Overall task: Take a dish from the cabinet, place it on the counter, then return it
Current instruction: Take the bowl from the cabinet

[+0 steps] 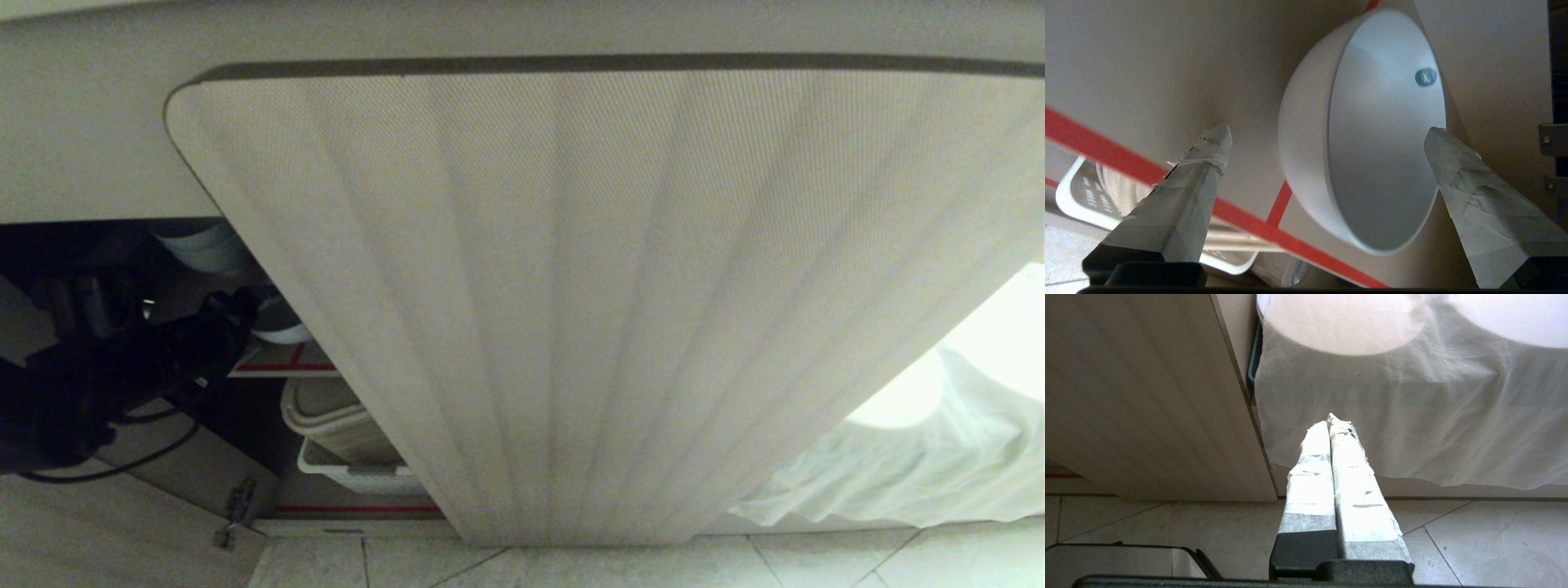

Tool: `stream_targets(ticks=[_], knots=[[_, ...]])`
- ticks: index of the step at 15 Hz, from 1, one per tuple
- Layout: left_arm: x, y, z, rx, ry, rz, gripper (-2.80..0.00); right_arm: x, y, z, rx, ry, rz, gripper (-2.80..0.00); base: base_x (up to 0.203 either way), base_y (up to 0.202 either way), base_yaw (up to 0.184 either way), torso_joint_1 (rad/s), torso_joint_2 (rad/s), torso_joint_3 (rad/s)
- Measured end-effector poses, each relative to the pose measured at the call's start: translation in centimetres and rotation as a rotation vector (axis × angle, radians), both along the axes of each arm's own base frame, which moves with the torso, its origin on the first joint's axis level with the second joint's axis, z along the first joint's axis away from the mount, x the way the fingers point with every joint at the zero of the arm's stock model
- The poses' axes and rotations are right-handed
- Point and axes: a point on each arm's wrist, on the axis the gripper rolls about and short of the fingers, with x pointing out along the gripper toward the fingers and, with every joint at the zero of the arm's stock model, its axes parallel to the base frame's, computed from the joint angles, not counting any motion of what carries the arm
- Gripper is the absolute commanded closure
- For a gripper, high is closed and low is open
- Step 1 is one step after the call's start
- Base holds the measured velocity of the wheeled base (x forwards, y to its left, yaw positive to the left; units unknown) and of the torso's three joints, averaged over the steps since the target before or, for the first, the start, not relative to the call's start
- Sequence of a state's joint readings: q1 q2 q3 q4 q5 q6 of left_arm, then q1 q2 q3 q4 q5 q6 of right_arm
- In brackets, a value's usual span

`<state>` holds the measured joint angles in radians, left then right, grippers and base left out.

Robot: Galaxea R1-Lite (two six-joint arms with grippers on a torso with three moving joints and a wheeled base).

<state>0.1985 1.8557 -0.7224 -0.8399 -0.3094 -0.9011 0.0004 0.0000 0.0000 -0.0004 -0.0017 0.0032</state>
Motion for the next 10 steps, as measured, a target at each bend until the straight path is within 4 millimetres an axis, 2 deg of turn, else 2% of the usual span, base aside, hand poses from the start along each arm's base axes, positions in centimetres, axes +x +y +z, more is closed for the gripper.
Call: stream_targets(ticks=[10], knots=[[0.96, -0.05, -0.86, -0.001, 0.016, -0.008, -2.80, 0.00, 0.00, 0.00, 0.000, 0.000, 0.000, 0.00, 0.000, 0.000, 0.000, 0.000, 0.00, 0.000]])
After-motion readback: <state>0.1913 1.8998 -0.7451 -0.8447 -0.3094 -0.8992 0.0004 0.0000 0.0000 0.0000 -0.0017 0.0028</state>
